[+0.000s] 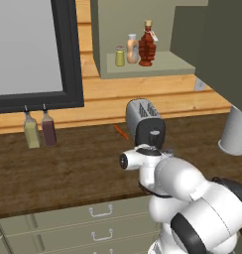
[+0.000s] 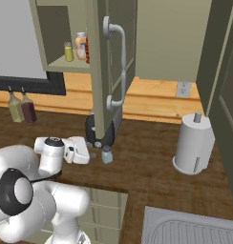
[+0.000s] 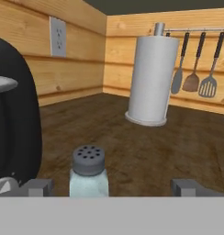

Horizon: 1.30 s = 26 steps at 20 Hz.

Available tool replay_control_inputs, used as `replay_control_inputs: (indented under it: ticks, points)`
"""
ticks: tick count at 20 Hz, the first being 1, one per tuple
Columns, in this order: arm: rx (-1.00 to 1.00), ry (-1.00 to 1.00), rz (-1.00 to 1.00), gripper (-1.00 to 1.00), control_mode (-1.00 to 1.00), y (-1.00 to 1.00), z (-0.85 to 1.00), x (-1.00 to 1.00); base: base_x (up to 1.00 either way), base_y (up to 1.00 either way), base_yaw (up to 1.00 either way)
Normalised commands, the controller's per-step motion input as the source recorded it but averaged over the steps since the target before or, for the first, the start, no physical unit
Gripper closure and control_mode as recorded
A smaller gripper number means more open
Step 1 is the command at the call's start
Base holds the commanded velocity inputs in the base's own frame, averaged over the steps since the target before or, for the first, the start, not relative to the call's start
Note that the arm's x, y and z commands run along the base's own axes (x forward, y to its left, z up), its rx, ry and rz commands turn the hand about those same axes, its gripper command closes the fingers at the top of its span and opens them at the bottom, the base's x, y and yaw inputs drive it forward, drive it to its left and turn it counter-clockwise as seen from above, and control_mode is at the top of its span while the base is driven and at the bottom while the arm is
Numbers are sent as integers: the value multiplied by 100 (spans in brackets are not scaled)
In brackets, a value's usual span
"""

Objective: Put the shaker and condiment bottle from the counter next to their counterparts in the cabinet.

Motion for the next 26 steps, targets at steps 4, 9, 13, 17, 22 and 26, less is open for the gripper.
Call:
replay_control_inputs:
  ticks: [4, 9, 13, 17, 22, 26]
  points:
    - [0, 0, 16, -100, -100, -47, -41, -3, 0, 0, 0]
    - [0, 0, 31, -100, -100, -90, -60, -8, 0, 0, 0]
    - [2, 1, 0, -100, -100, -10, -5, -1, 0, 0, 0]
    - [3, 0, 1, -100, -100, -21, -25, -5, 0, 0, 0]
    - [7, 0, 12, -100, -100, 0, -40, 0, 0, 0, 0]
    - [1, 0, 13, -100, -100, 0, -27, 2, 0, 0, 0]
